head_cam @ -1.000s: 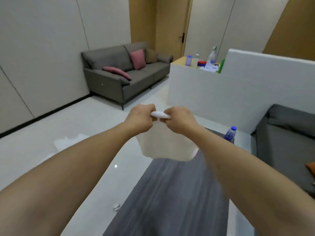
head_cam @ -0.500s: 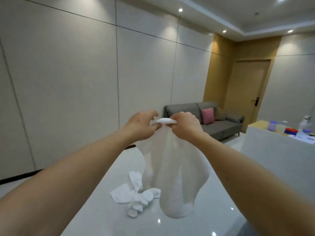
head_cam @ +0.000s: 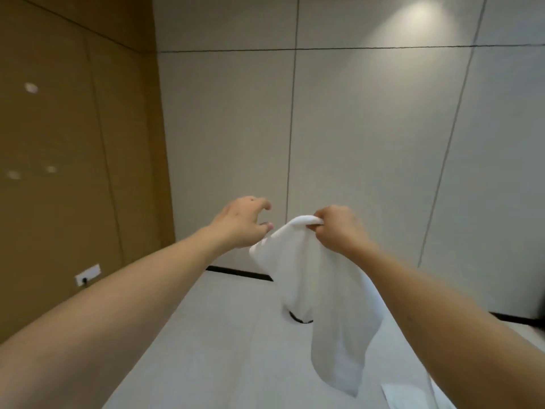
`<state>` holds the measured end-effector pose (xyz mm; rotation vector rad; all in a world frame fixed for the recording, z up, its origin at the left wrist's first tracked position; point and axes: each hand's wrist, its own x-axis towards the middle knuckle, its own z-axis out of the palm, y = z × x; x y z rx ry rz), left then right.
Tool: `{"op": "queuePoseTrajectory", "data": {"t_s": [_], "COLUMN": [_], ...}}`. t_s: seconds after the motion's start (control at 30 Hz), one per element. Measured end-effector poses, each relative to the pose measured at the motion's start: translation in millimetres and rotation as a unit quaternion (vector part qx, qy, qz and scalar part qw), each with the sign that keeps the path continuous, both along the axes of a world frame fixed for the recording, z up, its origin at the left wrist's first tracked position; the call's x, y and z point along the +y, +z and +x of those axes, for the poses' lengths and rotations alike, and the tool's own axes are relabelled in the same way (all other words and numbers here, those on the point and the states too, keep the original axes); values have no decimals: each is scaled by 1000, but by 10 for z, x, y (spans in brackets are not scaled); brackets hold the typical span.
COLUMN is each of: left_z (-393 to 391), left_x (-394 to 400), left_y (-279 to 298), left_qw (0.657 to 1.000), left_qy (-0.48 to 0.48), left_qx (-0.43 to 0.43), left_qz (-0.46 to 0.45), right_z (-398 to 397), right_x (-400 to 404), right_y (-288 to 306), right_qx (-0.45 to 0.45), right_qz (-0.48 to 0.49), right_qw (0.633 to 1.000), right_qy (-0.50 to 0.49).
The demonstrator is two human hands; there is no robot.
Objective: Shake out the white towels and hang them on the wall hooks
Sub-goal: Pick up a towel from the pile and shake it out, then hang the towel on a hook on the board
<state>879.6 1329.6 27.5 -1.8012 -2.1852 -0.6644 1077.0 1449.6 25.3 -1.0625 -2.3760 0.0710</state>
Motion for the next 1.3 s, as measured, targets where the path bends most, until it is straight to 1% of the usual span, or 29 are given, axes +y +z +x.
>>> {"op": "queuePoseTrajectory", "data": {"t_s": [0.17,0.27,0.47,0.57,0.63,0.7,0.87,1.0,1.07,1.13,1.3], "left_z": [-1240,-1832,-2777,-3155,-3455,-3807,-4906,-5878,-6357,-6806,-7848], "left_x": [-357,-528,-905,-1094,-1199,-1285,-1415,-1379,-1337,-1289,-1127], "left_y": [1,73,246,215,196,193,237,322,369,440,558], "left_qw": [988,972,927,903,892,887,892,901,905,910,924], "left_qy": [136,226,366,419,443,455,451,429,416,404,381], "left_qx": [47,35,21,10,0,-9,-15,-59,-73,-53,-12], "left_qz": [-50,-62,-79,-93,-86,-71,-31,-26,-47,-68,-16], "right_z": [-1593,-2462,-4068,-4753,-5191,-5636,-6843,-7850,-8323,-8759,-9802], "right_x": [288,386,284,98,-20,-126,-341,-502,-572,-623,-643], "right_y": [-117,-108,-1,-27,-45,-61,-53,76,159,239,403], "right_qx": [-6,-1,15,12,11,6,-4,-12,-11,-4,17], "right_qz": [-10,-32,-48,-50,-48,-51,-51,-63,-76,-88,-86], "right_qw": [993,984,948,927,914,905,895,887,878,868,842], "right_qy": [114,173,316,373,402,421,443,458,473,489,532]}}
